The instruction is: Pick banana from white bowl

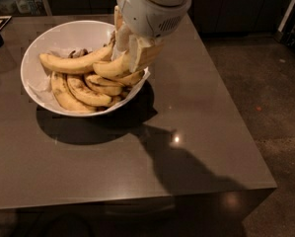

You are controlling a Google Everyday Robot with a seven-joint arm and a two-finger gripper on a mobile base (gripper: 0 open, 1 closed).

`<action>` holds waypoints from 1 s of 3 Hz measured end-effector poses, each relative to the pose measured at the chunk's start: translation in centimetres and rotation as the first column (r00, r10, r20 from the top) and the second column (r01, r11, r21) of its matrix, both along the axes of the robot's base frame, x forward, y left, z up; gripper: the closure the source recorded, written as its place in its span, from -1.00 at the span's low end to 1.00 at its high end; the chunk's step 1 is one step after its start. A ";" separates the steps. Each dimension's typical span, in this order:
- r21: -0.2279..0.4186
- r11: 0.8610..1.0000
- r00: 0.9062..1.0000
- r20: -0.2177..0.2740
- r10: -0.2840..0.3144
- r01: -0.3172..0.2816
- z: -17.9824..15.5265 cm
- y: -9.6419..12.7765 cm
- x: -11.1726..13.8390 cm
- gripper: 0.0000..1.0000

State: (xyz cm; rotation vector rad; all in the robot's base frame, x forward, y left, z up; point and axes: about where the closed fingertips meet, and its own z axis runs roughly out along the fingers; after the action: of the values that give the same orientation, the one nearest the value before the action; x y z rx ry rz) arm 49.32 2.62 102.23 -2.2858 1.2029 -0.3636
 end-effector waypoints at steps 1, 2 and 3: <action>0.071 0.997 1.000 0.027 0.010 -0.012 1.0 -0.7 -1.4 1.00; 0.126 0.992 0.999 0.049 0.017 -0.023 1.8 -1.4 -3.2 1.00; 0.160 0.987 0.998 0.067 0.012 -0.023 2.6 -1.9 -5.1 1.00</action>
Offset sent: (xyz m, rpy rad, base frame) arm -0.0401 -0.0304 0.0047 0.1989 -0.0249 0.0191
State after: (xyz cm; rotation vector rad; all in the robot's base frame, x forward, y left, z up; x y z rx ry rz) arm 44.18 0.76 104.83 -2.1290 1.1363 -0.3207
